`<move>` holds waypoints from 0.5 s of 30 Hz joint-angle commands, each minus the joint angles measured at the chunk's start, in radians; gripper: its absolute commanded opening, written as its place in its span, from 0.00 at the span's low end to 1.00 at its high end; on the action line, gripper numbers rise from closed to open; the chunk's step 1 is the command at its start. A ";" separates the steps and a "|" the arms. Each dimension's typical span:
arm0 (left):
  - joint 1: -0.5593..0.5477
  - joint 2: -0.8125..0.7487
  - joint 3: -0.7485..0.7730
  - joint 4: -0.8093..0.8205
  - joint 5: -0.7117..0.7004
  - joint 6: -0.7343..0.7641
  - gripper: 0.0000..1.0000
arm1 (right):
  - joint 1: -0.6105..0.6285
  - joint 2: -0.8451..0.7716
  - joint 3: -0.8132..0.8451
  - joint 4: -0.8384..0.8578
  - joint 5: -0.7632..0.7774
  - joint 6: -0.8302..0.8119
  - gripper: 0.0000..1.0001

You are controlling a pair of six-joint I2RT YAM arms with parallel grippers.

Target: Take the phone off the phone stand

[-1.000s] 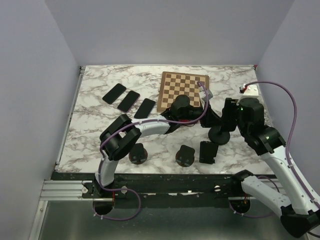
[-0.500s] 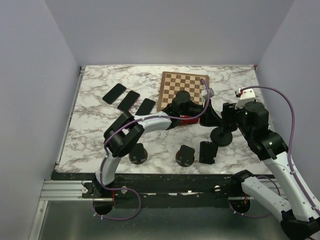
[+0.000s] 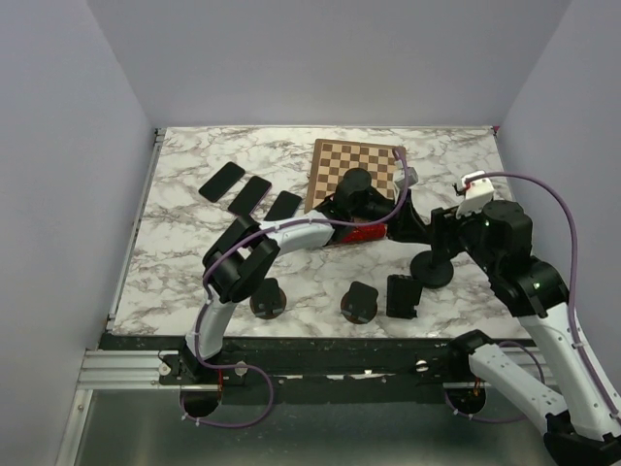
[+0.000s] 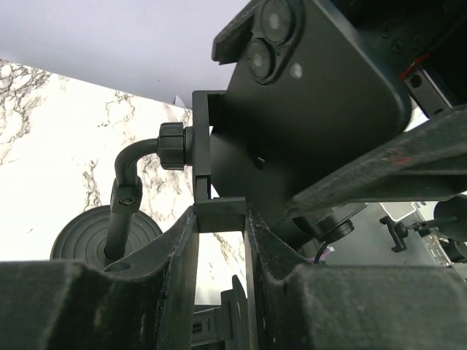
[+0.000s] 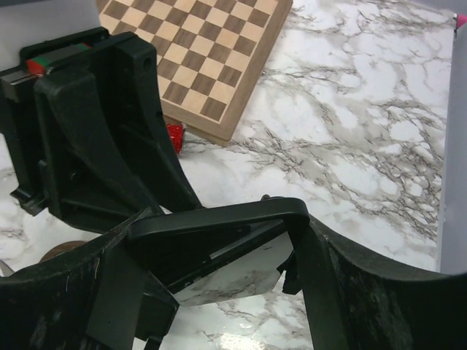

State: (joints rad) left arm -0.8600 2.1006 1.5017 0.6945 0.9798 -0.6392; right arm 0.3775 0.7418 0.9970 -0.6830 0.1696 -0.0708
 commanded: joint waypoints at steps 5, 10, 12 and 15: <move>-0.032 -0.054 -0.054 -0.045 -0.183 0.050 0.00 | -0.008 -0.081 0.072 0.074 -0.077 0.217 0.00; -0.063 -0.098 -0.122 -0.023 -0.288 0.043 0.00 | -0.008 -0.063 0.203 0.009 -0.106 0.408 0.01; -0.068 -0.108 -0.130 -0.032 -0.310 0.040 0.00 | -0.008 -0.032 0.305 -0.060 -0.037 0.466 0.01; -0.070 -0.121 -0.137 -0.041 -0.327 0.027 0.25 | -0.008 0.025 0.429 -0.129 0.056 0.494 0.01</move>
State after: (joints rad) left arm -0.9302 2.0251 1.3937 0.6788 0.7429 -0.6018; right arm 0.3775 0.7231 1.2762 -0.7486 0.1246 0.3004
